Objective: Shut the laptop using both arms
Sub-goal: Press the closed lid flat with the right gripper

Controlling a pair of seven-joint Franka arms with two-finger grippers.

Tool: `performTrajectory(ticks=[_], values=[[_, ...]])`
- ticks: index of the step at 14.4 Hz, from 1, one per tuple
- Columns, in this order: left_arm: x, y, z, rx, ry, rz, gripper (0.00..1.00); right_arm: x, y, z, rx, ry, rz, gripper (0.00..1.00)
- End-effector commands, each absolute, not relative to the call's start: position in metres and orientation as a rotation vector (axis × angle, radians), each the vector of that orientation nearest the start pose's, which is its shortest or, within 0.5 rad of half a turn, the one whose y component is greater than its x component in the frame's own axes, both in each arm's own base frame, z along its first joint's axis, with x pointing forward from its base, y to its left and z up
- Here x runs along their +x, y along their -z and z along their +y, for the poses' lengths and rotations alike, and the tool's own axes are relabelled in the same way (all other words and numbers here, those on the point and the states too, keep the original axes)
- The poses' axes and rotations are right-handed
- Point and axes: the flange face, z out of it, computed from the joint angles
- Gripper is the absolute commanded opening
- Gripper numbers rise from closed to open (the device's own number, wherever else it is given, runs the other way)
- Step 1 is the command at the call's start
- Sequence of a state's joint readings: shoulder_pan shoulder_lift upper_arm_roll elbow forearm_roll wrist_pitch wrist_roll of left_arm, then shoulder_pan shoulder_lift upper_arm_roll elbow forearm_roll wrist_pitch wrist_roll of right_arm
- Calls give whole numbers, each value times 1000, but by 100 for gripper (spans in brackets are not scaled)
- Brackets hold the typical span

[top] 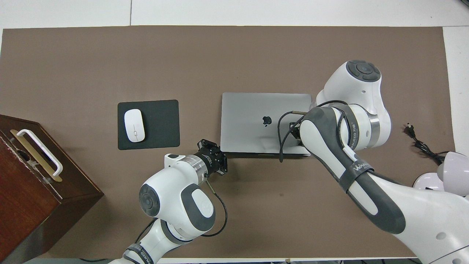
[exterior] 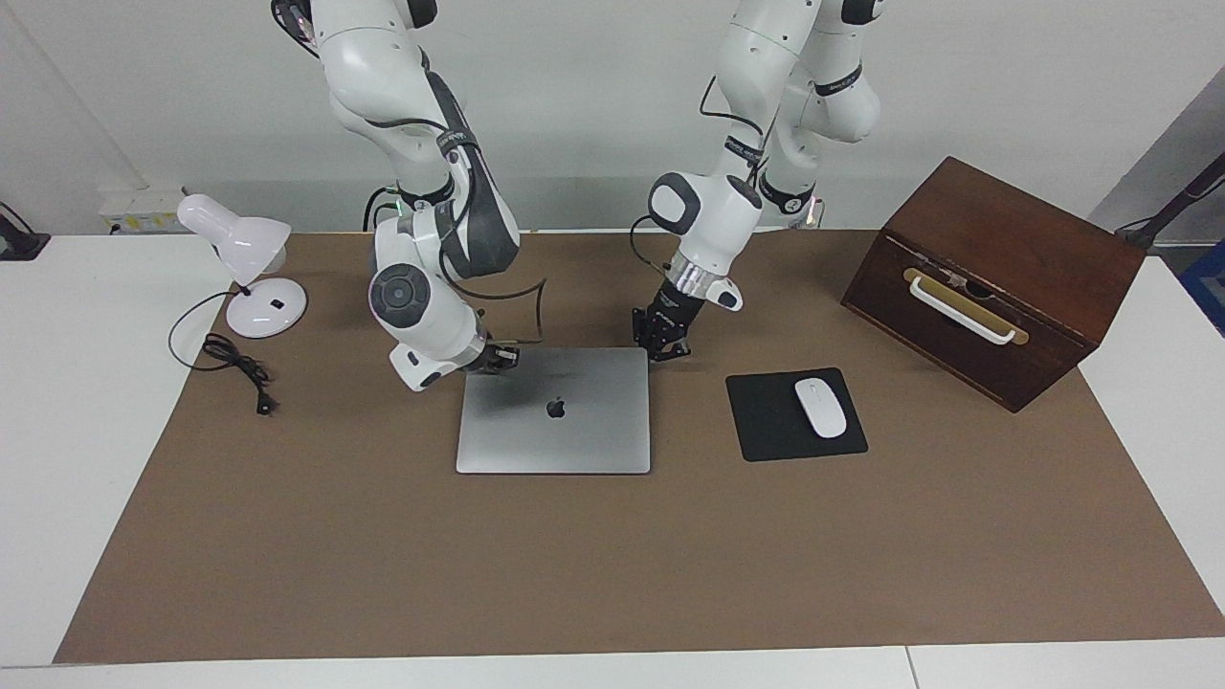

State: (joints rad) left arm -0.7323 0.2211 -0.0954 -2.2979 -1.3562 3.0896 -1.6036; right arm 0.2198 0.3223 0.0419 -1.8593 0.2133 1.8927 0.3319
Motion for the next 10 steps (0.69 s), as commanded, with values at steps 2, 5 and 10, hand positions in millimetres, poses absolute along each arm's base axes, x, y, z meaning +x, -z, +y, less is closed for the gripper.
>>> performTrajectory(ticks=[2, 5, 10], values=[[386, -246, -318, 1302, 340, 2302, 0, 563, -326, 168, -2953, -482, 299, 0], [388, -246, -317, 1298, 341, 2303, 0, 562, -325, 169, -2954, -478, 298, 0], [387, -247, -318, 1301, 341, 2300, 0, 564, -357, 165, -2947, -470, 296, 0]])
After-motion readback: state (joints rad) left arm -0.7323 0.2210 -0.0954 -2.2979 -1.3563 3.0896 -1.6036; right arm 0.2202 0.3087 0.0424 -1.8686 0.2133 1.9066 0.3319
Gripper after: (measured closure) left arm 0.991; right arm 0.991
